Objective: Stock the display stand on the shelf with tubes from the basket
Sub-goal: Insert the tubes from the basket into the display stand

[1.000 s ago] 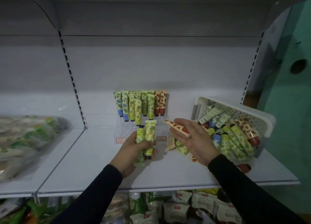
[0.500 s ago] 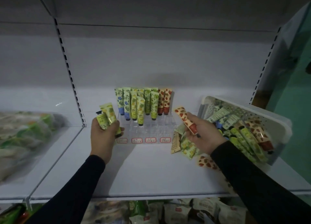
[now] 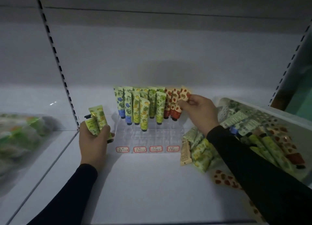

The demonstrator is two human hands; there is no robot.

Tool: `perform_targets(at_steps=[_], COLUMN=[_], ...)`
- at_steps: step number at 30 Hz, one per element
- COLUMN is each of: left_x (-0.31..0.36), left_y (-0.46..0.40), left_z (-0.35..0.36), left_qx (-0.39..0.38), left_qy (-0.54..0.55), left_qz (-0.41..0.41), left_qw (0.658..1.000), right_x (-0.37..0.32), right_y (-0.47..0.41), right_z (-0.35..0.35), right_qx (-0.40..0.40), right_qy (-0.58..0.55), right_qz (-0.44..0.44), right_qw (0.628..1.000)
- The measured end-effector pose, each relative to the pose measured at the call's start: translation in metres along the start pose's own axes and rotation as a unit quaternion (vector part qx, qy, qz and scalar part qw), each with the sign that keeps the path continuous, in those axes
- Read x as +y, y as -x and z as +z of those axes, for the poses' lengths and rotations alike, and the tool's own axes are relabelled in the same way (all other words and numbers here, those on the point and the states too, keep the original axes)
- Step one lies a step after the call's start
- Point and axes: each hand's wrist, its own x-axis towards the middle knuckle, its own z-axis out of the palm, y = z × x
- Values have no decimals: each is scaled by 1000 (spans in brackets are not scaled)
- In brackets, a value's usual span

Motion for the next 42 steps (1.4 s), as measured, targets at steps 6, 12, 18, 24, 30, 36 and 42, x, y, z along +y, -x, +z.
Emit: perform_targets(at_steps=[6, 12, 18, 24, 30, 36, 42], left_x=[-2, -4, -4, -5, -6, -7, -6], left_y=[0, -2, -2, -3, -4, -4, -4], left_z=[1, 1, -1, -1, -2, -1, -1], left_qx=[-7, -8, -13, -18, -23, -23, -20], left_qy=[-9, -6, -1, 9, 11, 4, 2], left_qz=[10, -4, -8, -4, -1, -3, -6], left_qw=[1000, 1000, 1000, 1000, 1000, 1000, 1000], right_x=[1, 4, 2, -12, -16, -17, -16], right_y=[-7, -5, -5, -4, -11, -13, -14], right_z=[20, 29, 30, 22, 24, 25, 26], right_qx=[-19, -30, -46, -16, -9, 3, 3], right_qy=[16, 71, 81, 147, 164, 200, 212], right_qz=[-44, -58, -53, -113, -142, -160, -173], right_qw=[999, 995, 994, 983, 976, 967, 962])
